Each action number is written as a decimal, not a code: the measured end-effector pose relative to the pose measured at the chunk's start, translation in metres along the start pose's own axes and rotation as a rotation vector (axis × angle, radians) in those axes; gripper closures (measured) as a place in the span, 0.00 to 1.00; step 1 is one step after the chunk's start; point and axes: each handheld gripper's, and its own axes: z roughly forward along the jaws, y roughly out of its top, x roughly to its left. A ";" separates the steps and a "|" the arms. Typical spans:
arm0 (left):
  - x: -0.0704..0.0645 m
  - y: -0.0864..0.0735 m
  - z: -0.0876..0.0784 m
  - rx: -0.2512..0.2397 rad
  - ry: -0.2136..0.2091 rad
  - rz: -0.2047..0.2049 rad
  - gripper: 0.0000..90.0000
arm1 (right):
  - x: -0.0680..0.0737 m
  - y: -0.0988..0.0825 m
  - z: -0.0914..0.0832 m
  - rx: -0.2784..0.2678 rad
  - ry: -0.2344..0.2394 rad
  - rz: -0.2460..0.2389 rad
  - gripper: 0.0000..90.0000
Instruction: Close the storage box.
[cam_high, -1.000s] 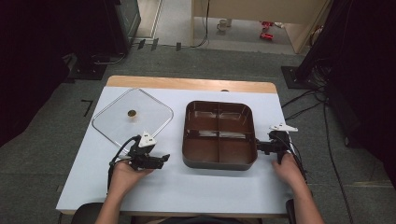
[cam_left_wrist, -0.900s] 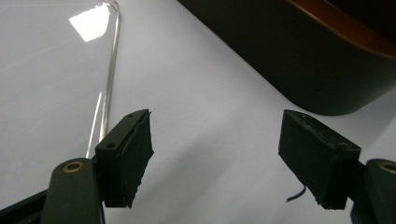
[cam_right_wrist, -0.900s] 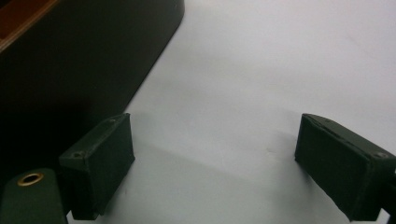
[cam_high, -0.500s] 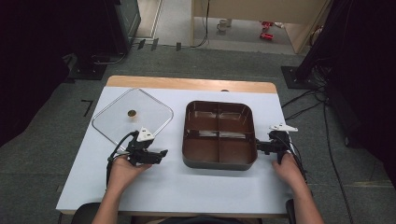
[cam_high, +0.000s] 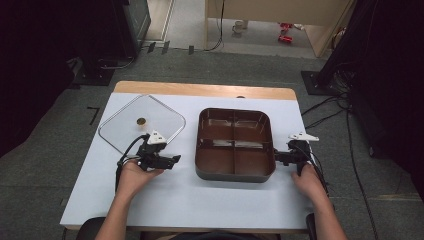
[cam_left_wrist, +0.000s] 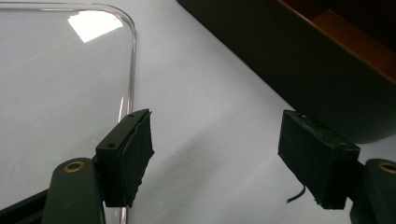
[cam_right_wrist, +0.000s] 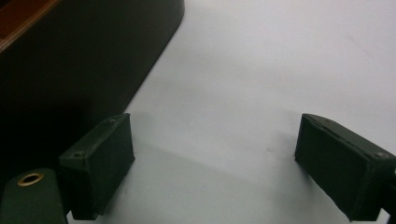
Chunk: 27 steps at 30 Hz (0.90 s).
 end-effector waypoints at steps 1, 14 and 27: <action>0.001 0.000 0.000 -0.003 0.000 -0.001 0.29 | 0.000 0.000 0.000 0.000 0.000 0.000 0.12; 0.018 0.008 0.001 -0.004 0.016 -0.014 0.29 | 0.000 0.000 0.000 0.000 0.000 -0.001 0.12; 0.035 0.013 -0.006 -0.008 0.055 -0.017 0.34 | 0.000 0.000 0.000 0.001 0.000 0.000 0.12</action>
